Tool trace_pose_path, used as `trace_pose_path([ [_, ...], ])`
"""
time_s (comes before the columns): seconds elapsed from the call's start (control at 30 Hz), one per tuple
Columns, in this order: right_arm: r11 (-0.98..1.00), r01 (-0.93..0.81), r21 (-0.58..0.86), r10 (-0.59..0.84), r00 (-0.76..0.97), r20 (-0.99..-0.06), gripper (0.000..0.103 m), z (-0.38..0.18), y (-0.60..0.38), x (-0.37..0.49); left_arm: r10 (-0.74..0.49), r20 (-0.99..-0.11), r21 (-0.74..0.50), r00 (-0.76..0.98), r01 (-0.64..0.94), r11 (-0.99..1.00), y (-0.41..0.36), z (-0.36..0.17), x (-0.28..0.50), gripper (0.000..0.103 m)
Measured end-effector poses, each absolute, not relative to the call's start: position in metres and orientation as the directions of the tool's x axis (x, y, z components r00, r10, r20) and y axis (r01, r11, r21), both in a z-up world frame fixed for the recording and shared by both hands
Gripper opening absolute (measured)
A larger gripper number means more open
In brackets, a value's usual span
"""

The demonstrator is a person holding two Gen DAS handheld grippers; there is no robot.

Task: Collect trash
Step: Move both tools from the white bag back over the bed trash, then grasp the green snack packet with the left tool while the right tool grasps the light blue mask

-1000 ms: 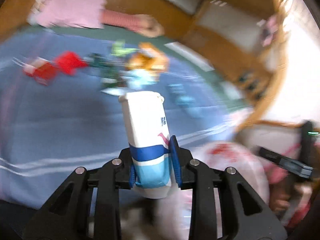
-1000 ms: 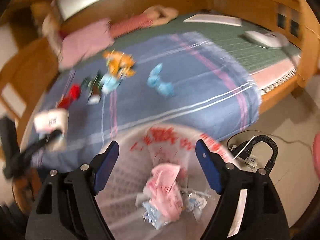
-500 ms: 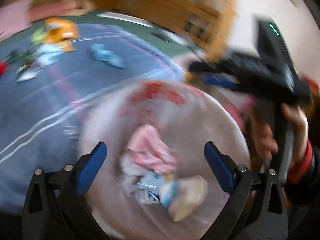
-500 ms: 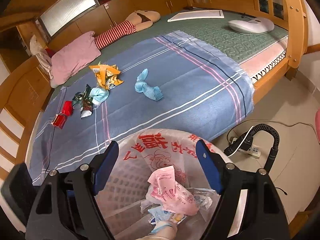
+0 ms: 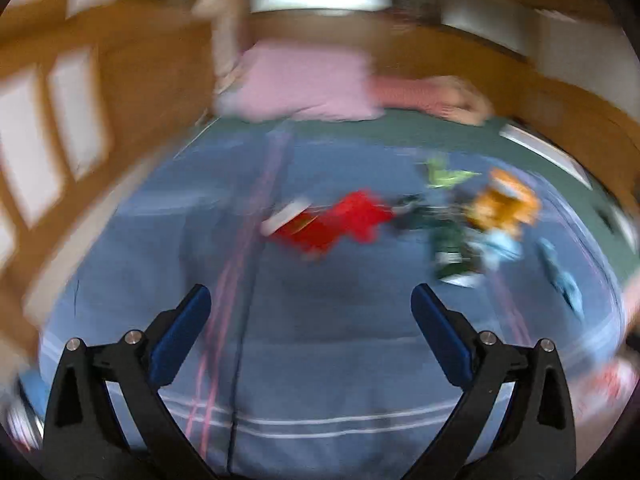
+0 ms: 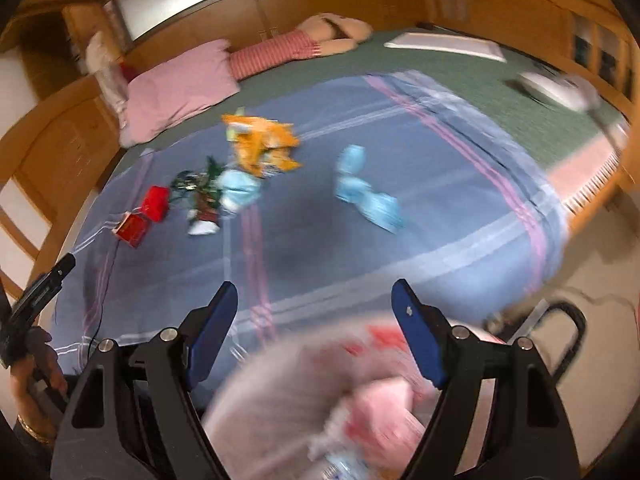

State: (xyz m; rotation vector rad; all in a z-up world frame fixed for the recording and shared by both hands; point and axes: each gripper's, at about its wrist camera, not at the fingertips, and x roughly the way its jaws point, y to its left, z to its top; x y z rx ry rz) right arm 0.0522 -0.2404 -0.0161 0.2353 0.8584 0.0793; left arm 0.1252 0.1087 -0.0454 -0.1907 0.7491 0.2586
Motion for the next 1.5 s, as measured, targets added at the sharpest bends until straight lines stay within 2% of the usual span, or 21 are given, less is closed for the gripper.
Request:
trace_pose_path([
  [0.07, 0.973, -0.031, 0.228, 0.193, 0.648, -0.736, 0.078, -0.022, -0.210, 0.080, 0.096, -0.741, -0.209, 0.665, -0.364, 0.908, 0.130, -0.059, 0.127, 0.100],
  [0.17, 0.968, -0.068, 0.241, 0.230, 0.624, -0.747, 0.078, -0.036, -0.168, 0.127, 0.014, -0.742, -0.301, 0.671, -0.352, 0.886, 0.141, -0.068, 0.126, 0.100],
  [0.27, 0.969, -0.076, 0.237, 0.234, 0.598, -0.766, 0.078, -0.052, -0.128, 0.176, 0.054, -0.713, -0.324, 0.699, -0.397, 0.859, 0.147, -0.068, 0.113, 0.100],
  [0.3, 0.972, -0.083, 0.218, 0.224, 0.588, -0.777, 0.074, -0.059, -0.114, 0.192, 0.063, -0.698, -0.346, 0.713, -0.414, 0.842, 0.152, -0.068, 0.108, 0.100],
  [0.33, 0.975, -0.089, 0.206, 0.219, 0.580, -0.785, 0.065, -0.063, -0.105, 0.202, 0.066, -0.690, -0.360, 0.721, -0.421, 0.832, 0.153, -0.065, 0.108, 0.100],
  [0.47, 0.983, -0.090, 0.159, 0.183, 0.509, -0.841, 0.042, -0.092, -0.075, 0.243, 0.066, -0.669, -0.406, 0.740, -0.438, 0.802, 0.165, -0.064, 0.099, 0.100],
  [0.53, 0.979, -0.104, 0.177, 0.205, 0.489, -0.848, 0.023, -0.100, -0.071, 0.246, 0.067, -0.670, -0.408, 0.739, -0.443, 0.798, 0.168, -0.061, 0.098, 0.100],
  [0.63, 0.946, -0.173, 0.274, 0.324, 0.454, -0.830, 0.016, -0.095, -0.072, 0.227, 0.063, -0.672, -0.419, 0.738, -0.449, 0.789, 0.169, -0.062, 0.100, 0.100],
  [0.77, 0.852, -0.313, 0.421, 0.511, 0.316, -0.799, 0.017, -0.090, -0.067, 0.189, 0.052, -0.677, -0.431, 0.734, -0.453, 0.780, 0.169, -0.061, 0.098, 0.100],
  [0.8, 0.796, -0.369, 0.480, 0.582, 0.246, -0.775, 0.021, -0.088, -0.065, 0.177, 0.047, -0.678, -0.432, 0.733, -0.450, 0.781, 0.168, -0.061, 0.097, 0.100],
  [0.87, 0.767, -0.420, 0.484, 0.602, 0.212, -0.770, 0.041, -0.080, -0.067, 0.160, 0.044, -0.683, -0.427, 0.729, -0.447, 0.786, 0.167, -0.061, 0.097, 0.100],
  [0.9, 0.770, -0.428, 0.473, 0.602, 0.242, -0.761, 0.059, -0.072, -0.075, 0.156, 0.043, -0.685, -0.425, 0.728, -0.446, 0.788, 0.166, -0.062, 0.098, 0.100],
  [0.93, 0.770, -0.424, 0.477, 0.610, 0.273, -0.743, 0.065, -0.066, -0.082, 0.155, 0.042, -0.685, -0.424, 0.727, -0.446, 0.788, 0.166, -0.062, 0.098, 0.100],
  [1.0, 0.797, -0.350, 0.492, 0.601, 0.383, -0.701, 0.065, -0.053, -0.113, 0.167, 0.037, -0.690, -0.423, 0.723, -0.444, 0.790, 0.164, -0.063, 0.099, 0.100],
  [1.17, 0.923, -0.066, 0.379, 0.352, 0.541, -0.764, 0.065, -0.058, -0.160, 0.220, 0.005, -0.717, -0.413, 0.697, -0.431, 0.803, 0.158, -0.069, 0.107, 0.100],
  [1.3, 0.947, 0.035, 0.319, 0.251, 0.541, -0.803, 0.065, -0.077, -0.165, 0.257, -0.016, -0.737, -0.397, 0.676, -0.413, 0.820, 0.151, -0.074, 0.112, 0.100],
  [1.4, 0.934, 0.091, 0.345, 0.257, 0.500, -0.827, 0.065, -0.096, -0.162, 0.273, -0.068, -0.766, -0.390, 0.639, -0.377, 0.840, 0.143, -0.082, 0.121, 0.100],
  [1.43, 0.935, 0.089, 0.342, 0.260, 0.485, -0.835, 0.063, -0.101, -0.160, 0.275, -0.088, -0.776, -0.388, 0.625, -0.362, 0.848, 0.139, -0.085, 0.124, 0.100],
  [1.47, 0.935, 0.075, 0.347, 0.271, 0.478, -0.835, 0.055, -0.104, -0.159, 0.275, -0.100, -0.786, -0.381, 0.610, -0.349, 0.856, 0.135, -0.087, 0.127, 0.100],
  [1.5, 0.933, 0.046, 0.356, 0.294, 0.473, -0.831, 0.038, -0.105, -0.157, 0.273, -0.102, -0.791, -0.373, 0.603, -0.343, 0.862, 0.132, -0.088, 0.128, 0.100],
])
